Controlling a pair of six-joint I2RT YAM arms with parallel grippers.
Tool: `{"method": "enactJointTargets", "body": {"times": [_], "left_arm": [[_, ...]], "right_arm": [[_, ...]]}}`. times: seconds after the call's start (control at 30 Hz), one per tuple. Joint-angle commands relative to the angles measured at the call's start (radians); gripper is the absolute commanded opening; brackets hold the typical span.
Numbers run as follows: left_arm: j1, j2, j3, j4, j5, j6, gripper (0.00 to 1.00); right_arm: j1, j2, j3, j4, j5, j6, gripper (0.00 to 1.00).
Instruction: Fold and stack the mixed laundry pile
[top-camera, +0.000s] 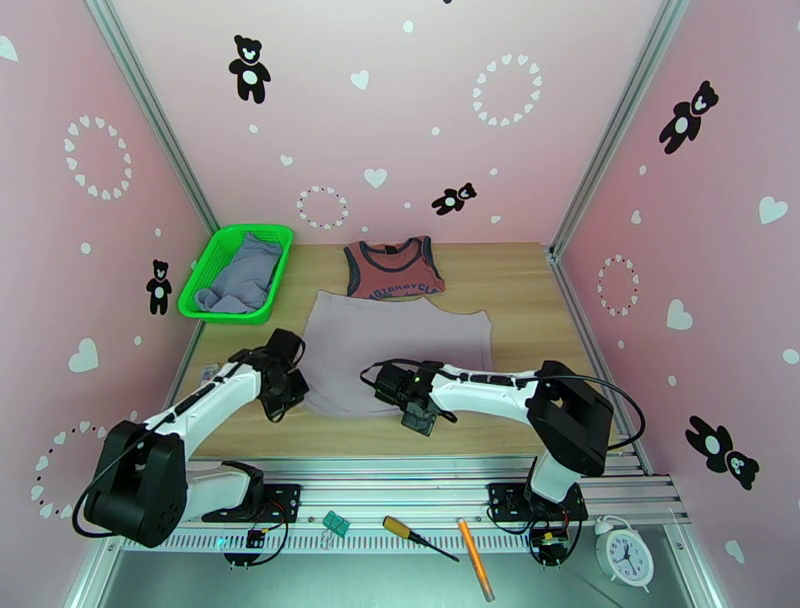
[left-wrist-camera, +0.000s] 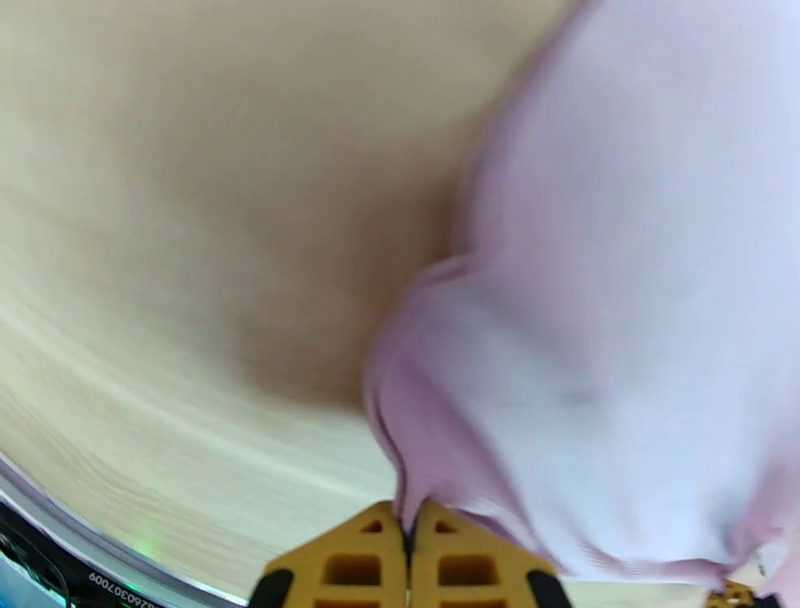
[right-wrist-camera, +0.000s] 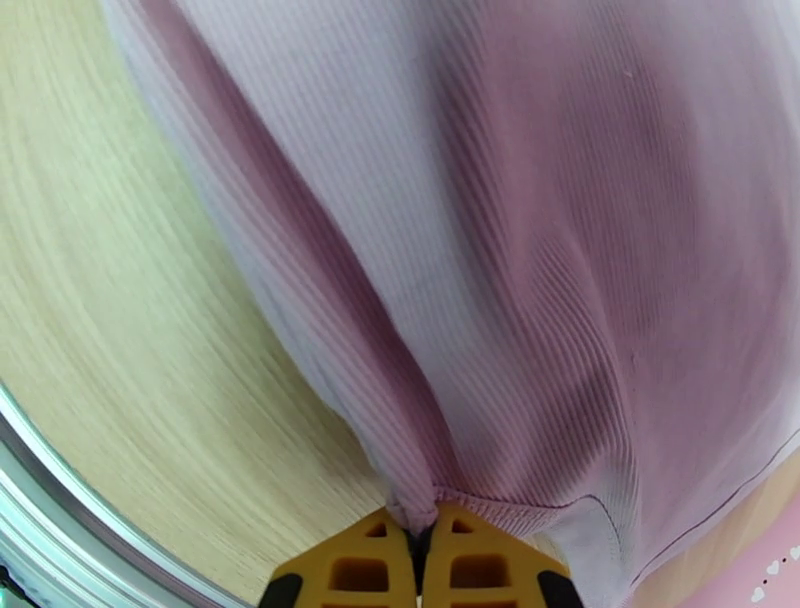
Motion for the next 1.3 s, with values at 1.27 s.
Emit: {"method": "enactJointTargets", "body": {"times": [1.27], "left_arm": [[0.126, 0.367, 0.371, -0.037, 0.008, 0.211, 0.00]], "right_arm": [[-0.232, 0.096, 0.189, -0.038, -0.133, -0.127, 0.00]]}}
